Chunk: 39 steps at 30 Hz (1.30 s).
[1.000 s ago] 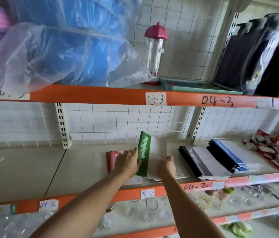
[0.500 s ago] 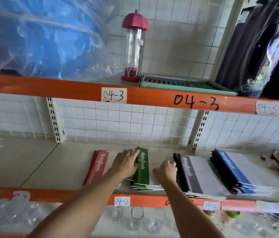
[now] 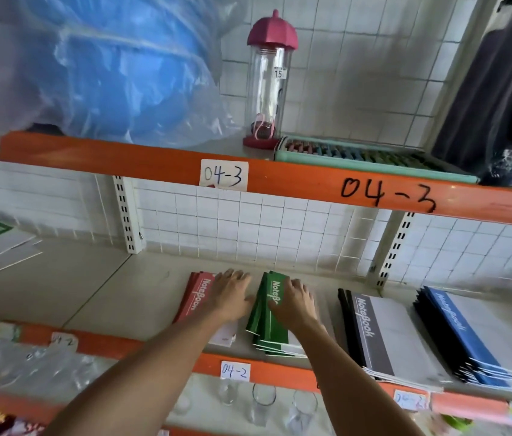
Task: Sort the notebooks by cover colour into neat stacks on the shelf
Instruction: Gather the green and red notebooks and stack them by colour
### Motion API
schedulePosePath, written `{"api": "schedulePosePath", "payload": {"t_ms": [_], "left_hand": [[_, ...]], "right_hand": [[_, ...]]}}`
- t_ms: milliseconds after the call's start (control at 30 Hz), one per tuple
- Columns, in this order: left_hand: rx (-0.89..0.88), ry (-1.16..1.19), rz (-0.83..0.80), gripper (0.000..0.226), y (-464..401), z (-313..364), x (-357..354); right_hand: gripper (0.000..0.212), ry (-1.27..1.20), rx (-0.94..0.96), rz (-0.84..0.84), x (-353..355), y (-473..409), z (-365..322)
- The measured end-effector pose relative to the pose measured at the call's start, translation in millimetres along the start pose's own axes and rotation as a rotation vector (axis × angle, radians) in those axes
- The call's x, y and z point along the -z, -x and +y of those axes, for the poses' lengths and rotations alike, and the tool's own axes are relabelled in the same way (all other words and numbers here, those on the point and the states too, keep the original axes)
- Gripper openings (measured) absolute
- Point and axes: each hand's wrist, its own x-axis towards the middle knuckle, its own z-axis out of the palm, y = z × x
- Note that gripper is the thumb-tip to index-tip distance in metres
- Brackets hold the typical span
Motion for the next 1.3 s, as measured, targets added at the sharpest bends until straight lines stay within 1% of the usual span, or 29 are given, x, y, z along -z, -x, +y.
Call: {"api": "schedulePosePath", "payload": {"t_ms": [133, 200, 267, 367, 467, 667, 767, 833, 867, 1067, 1167, 1233, 1300], "left_hand": [[0.086, -0.025, 0.040, 0.055, 15, -53, 13], [0.124, -0.021, 0.028, 0.053, 28, -88, 18], [0.156, -0.045, -0.005, 0.050, 43, -128, 22], [0.241, -0.089, -0.060, 0.058, 67, -195, 33], [0.278, -0.116, -0.042, 0.056, 94, -263, 45], [0.397, -0.140, -0.003, 0.060, 144, -414, 67], [0.446, -0.138, 0.024, 0.058, 171, -477, 74], [0.446, -0.125, 0.062, 0.057, 189, -515, 76], [0.455, -0.123, 0.055, 0.057, 196, -533, 77], [0.502, -0.092, 0.016, 0.059, 225, -609, 87], [0.505, -0.118, -0.001, 0.061, 223, -633, 93], [0.500, -0.110, -0.007, 0.058, 219, -643, 95], [0.497, -0.105, 0.016, 0.051, 220, -648, 95]], "right_hand": [[0.065, -0.043, 0.113, -0.028, -19, -8, -49], [0.064, -0.027, 0.155, -0.037, -32, -13, -82], [0.062, -0.029, 0.194, -0.043, -50, -15, -122], [0.063, -0.056, 0.244, -0.086, -85, -14, -186], [0.068, -0.034, 0.302, -0.128, -123, -10, -251], [0.062, -0.025, 0.356, -0.145, -188, -8, -385], [0.064, -0.042, 0.343, -0.176, -218, -6, -440], [0.065, -0.047, 0.341, -0.204, -235, -2, -472], [0.065, -0.049, 0.345, -0.213, -242, -1, -486], [0.064, -0.045, 0.407, -0.290, -272, -4, -565], [0.061, -0.041, 0.473, -0.270, -286, -8, -598], [0.060, -0.028, 0.540, -0.247, -298, -13, -619], [0.059, 0.001, 0.578, -0.271, -307, -19, -635]]}}
